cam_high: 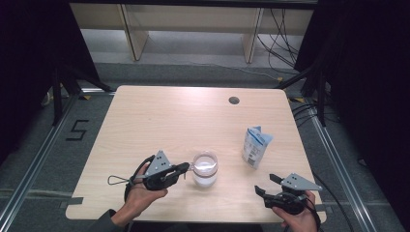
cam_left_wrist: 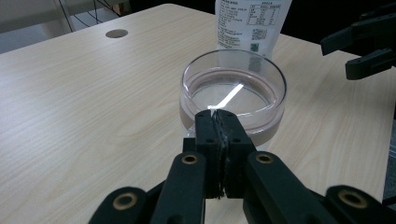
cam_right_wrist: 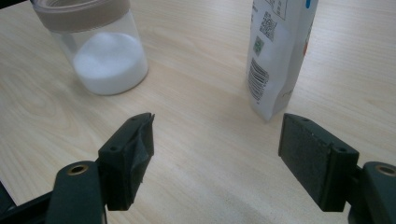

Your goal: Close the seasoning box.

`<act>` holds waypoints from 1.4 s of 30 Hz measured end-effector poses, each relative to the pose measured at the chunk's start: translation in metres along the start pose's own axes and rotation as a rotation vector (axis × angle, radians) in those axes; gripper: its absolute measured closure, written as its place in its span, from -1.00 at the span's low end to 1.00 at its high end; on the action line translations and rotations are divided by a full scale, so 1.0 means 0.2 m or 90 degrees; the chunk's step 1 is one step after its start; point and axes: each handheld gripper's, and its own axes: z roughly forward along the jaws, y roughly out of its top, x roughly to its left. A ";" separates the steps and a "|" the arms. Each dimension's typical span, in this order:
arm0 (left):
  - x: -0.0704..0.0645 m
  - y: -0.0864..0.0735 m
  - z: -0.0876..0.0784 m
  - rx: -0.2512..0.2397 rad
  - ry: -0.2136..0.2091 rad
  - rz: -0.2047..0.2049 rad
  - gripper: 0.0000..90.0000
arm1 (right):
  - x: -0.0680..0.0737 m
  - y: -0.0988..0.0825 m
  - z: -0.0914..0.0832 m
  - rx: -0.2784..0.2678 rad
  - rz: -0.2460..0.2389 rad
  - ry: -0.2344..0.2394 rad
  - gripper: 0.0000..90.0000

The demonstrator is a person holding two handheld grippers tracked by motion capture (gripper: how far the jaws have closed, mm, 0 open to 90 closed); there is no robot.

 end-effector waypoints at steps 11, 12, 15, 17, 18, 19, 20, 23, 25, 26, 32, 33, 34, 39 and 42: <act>0.01 0.01 -0.03 -0.006 0.002 -0.004 0.94 | -0.01 0.00 0.00 -0.003 -0.009 0.001 -0.38; 0.01 0.01 -0.03 -0.006 0.001 -0.002 0.94 | -0.01 0.00 0.00 -0.008 -0.016 0.000 -0.38; 0.01 0.01 -0.04 -0.007 0.004 -0.001 0.94 | -0.01 0.00 0.00 -0.011 -0.020 -0.003 -0.38; 0.01 0.01 -0.04 -0.014 -0.002 -0.006 0.94 | 0.00 0.00 0.00 -0.003 -0.006 0.002 -0.38; 0.01 0.01 -0.04 -0.010 0.001 -0.007 0.94 | -0.01 0.00 0.00 -0.004 -0.008 0.002 -0.38; 0.01 0.01 -0.05 -0.011 0.000 -0.005 0.93 | 0.00 0.00 0.00 -0.004 -0.006 0.003 -0.38; 0.01 0.02 -0.05 -0.015 -0.002 -0.007 0.92 | 0.00 0.00 0.00 -0.004 -0.006 0.003 -0.38; 0.02 0.02 -0.06 -0.016 -0.008 -0.010 0.91 | 0.01 0.00 0.00 0.003 0.015 0.000 -0.38; 0.02 0.02 -0.07 -0.013 -0.004 -0.012 0.91 | 0.01 0.00 0.00 0.002 0.011 0.003 -0.38; 0.02 0.02 -0.07 -0.013 -0.005 -0.012 0.91 | 0.01 0.00 0.00 0.002 0.010 0.002 -0.38; 0.03 0.01 -0.09 -0.014 -0.004 -0.033 0.84 | 0.00 0.00 0.00 0.001 0.010 0.002 -0.38; 0.04 0.01 -0.09 -0.020 -0.008 -0.034 0.82 | -0.01 0.00 0.00 -0.010 -0.017 -0.003 -0.39; 0.04 0.01 -0.09 -0.019 -0.006 -0.036 0.81 | 0.00 0.00 0.00 -0.011 -0.001 -0.003 -0.39; 0.05 0.00 -0.11 -0.013 -0.007 -0.043 0.67 | -0.02 0.00 0.00 -0.015 -0.014 -0.005 -0.38; 0.05 0.00 -0.12 -0.017 -0.012 -0.042 0.51 | -0.02 -0.01 0.01 -0.011 0.003 0.003 -0.39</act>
